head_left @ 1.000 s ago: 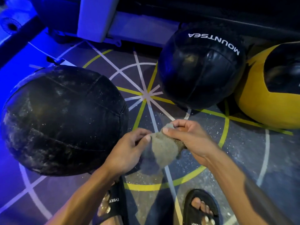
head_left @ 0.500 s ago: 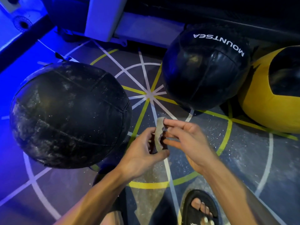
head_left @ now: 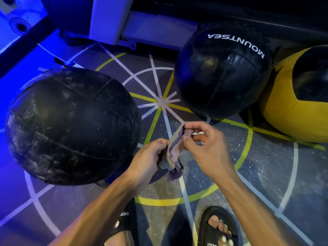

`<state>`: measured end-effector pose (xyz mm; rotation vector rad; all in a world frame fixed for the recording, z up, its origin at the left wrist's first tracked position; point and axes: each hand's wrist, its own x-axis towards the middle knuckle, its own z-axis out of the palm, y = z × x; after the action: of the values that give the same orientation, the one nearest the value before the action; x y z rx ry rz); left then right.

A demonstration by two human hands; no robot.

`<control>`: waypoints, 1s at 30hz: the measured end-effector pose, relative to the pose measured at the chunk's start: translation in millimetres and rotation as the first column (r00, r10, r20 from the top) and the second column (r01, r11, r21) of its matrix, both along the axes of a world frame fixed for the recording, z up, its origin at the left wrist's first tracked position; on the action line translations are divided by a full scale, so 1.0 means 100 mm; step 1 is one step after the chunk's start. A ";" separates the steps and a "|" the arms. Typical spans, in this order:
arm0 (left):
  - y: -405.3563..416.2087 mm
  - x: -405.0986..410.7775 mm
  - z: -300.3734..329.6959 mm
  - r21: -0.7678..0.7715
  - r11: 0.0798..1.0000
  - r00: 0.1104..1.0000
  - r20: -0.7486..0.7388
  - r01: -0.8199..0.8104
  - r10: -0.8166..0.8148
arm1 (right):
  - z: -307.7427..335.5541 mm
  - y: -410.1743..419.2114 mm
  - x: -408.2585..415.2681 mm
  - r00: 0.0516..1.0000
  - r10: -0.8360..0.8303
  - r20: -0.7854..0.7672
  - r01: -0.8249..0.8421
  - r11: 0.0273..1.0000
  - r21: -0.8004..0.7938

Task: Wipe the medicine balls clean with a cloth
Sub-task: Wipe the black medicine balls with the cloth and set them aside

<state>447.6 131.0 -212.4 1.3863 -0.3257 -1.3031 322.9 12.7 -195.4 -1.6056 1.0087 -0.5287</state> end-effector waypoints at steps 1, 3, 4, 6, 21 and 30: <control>-0.01 0.01 0.01 -0.018 0.999 0.998 0.043 0.042 -0.042 | 0.01 0.02 0.02 0.999 0.034 -0.004 -0.034 0.999 -0.018; -0.01 0.00 0.06 -0.018 0.989 0.974 0.175 0.147 -0.142 | 0.00 0.05 0.05 0.995 0.095 -0.016 -0.096 0.993 -0.072; 0.00 0.00 0.06 -0.013 0.987 0.963 0.221 0.161 -0.155 | 0.01 0.05 0.05 0.994 0.106 -0.024 -0.108 0.988 -0.107; 0.01 0.05 0.01 -0.021 0.991 0.947 0.298 0.132 -0.120 | 0.03 0.01 0.03 0.995 0.098 -0.026 -0.101 0.982 -0.157; 0.18 0.22 -0.13 0.197 0.977 0.843 0.508 0.086 -0.177 | -0.12 0.10 -0.01 0.939 0.201 -0.280 -0.214 0.977 -0.017; 0.20 0.13 -0.13 0.173 0.964 0.923 0.296 0.200 -0.244 | -0.20 0.42 0.19 0.993 0.074 -0.097 -0.028 0.914 0.405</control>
<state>461.1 150.9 -225.1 1.7219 -0.6348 -1.3049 342.1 54.5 -215.5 -1.2950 1.0756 -0.1774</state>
